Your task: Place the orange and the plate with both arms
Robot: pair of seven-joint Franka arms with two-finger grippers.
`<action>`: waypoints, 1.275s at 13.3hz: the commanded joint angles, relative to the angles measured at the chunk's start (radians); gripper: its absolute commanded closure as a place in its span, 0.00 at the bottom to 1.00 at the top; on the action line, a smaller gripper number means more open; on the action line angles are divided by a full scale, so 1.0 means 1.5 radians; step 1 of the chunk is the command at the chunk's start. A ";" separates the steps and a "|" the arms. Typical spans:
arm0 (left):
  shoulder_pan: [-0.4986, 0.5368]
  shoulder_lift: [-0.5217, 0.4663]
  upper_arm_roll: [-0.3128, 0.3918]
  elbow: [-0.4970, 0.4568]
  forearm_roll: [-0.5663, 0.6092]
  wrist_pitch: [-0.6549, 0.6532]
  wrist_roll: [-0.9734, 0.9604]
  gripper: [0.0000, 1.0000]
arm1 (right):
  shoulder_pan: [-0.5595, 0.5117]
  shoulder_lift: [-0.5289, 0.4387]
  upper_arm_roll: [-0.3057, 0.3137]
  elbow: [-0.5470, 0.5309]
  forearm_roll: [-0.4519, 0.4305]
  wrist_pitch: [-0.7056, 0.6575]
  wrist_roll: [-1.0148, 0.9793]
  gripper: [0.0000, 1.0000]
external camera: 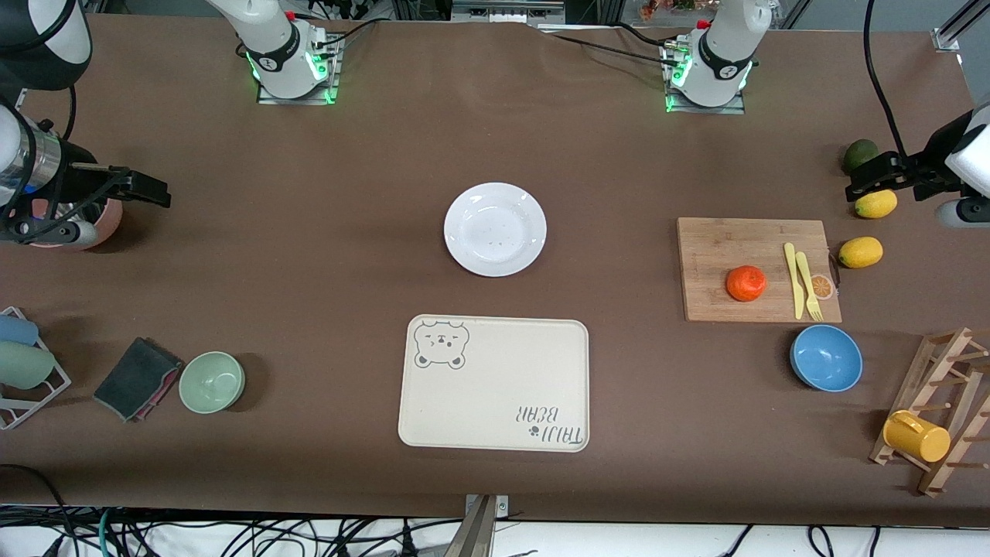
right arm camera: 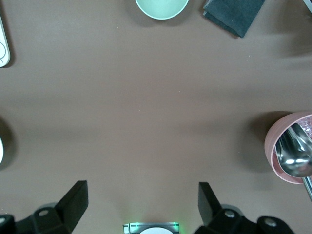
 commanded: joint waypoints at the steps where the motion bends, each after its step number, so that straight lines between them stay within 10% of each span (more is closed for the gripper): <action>1: -0.011 0.002 0.002 0.012 0.010 0.001 -0.006 0.00 | -0.002 -0.005 0.002 -0.002 0.008 0.000 -0.005 0.00; 17: -0.004 0.120 0.003 0.000 0.014 0.096 -0.029 0.00 | -0.002 -0.005 0.002 -0.002 0.009 0.000 -0.007 0.00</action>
